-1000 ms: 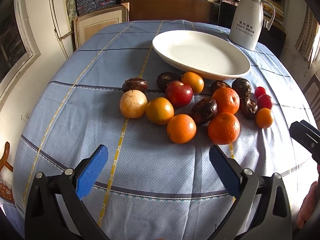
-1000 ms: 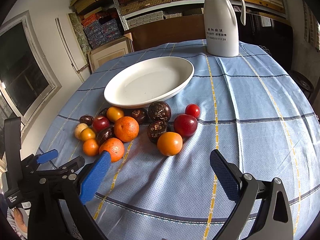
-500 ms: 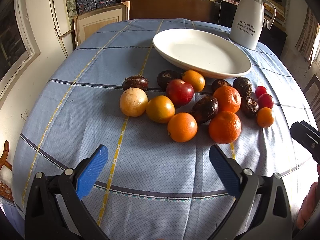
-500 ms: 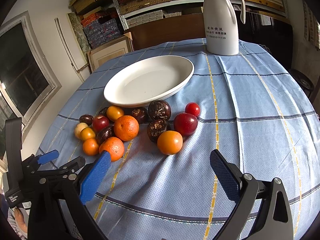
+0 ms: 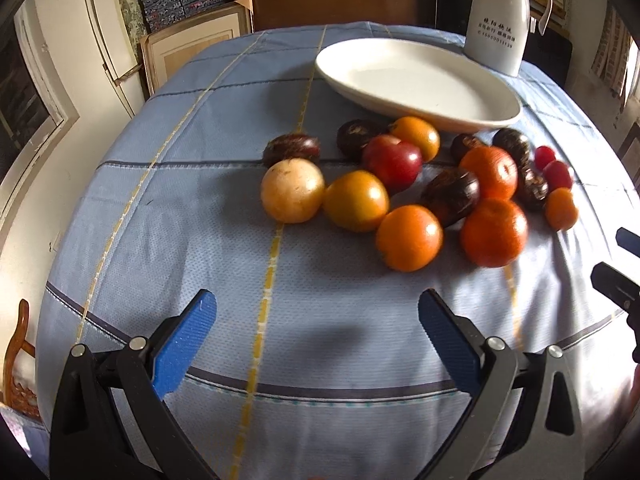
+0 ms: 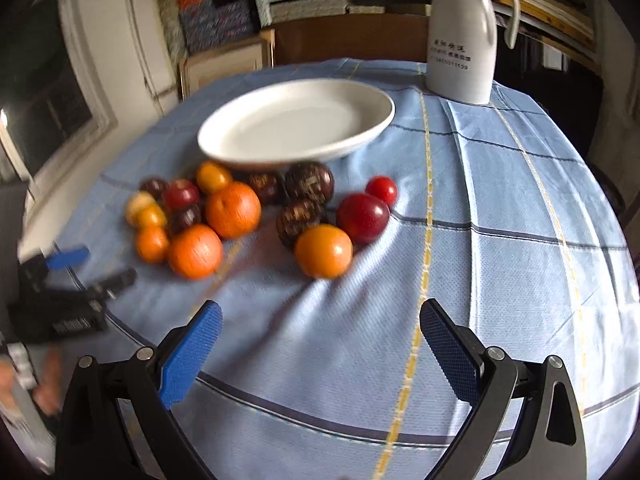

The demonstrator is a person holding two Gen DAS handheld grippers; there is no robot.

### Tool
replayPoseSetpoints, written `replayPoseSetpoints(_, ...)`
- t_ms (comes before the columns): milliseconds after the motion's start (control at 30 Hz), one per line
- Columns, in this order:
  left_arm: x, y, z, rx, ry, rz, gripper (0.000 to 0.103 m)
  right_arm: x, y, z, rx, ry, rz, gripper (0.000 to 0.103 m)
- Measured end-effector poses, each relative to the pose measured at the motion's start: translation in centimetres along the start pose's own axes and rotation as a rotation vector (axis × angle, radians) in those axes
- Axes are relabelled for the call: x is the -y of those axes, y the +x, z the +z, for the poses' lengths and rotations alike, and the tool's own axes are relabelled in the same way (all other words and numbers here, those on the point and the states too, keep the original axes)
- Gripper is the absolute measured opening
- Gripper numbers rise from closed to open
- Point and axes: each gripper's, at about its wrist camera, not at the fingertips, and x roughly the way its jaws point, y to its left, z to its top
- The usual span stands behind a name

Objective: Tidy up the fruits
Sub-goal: 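Grasp the pale yellow fruit with the left tool while the right tool grasps an orange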

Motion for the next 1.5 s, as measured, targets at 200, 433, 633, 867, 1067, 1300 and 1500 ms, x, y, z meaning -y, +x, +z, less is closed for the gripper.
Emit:
replayPoseSetpoints(200,-2.8,2.1,0.2,-0.059,-0.018,-0.082,0.099,0.0,2.0,-0.9,-0.063,-0.115,-0.072,0.100)
replayPoseSetpoints(433,-3.6,2.8,0.9,0.005,0.095,-0.147,0.099,2.4,2.9,-0.4,-0.096,-0.099,0.030,0.100)
replayPoseSetpoints(633,-4.9,3.5,3.9,0.076,0.074,-0.070,0.099,3.5,2.8,0.5,-0.069,-0.079,0.069,0.100)
replayPoseSetpoints(867,-4.0,5.1,5.3,0.061,0.124,-0.106,0.083,3.8,3.3,2.3,-0.033,-0.042,0.143,0.076)
replayPoseSetpoints(1067,-4.4,5.9,6.1,0.058,0.109,-0.125,0.087,3.6,4.3,3.3,-0.028,-0.046,0.176,0.071)
replayPoseSetpoints(1300,-4.6,6.0,6.1,0.062,0.078,-0.132,0.087,3.3,4.5,3.4,-0.021,-0.050,0.199,0.057)
replayPoseSetpoints(1500,-3.0,5.1,5.7,0.089,0.129,-0.180,0.041,2.9,4.1,3.2,-0.011,-0.062,0.228,0.039)
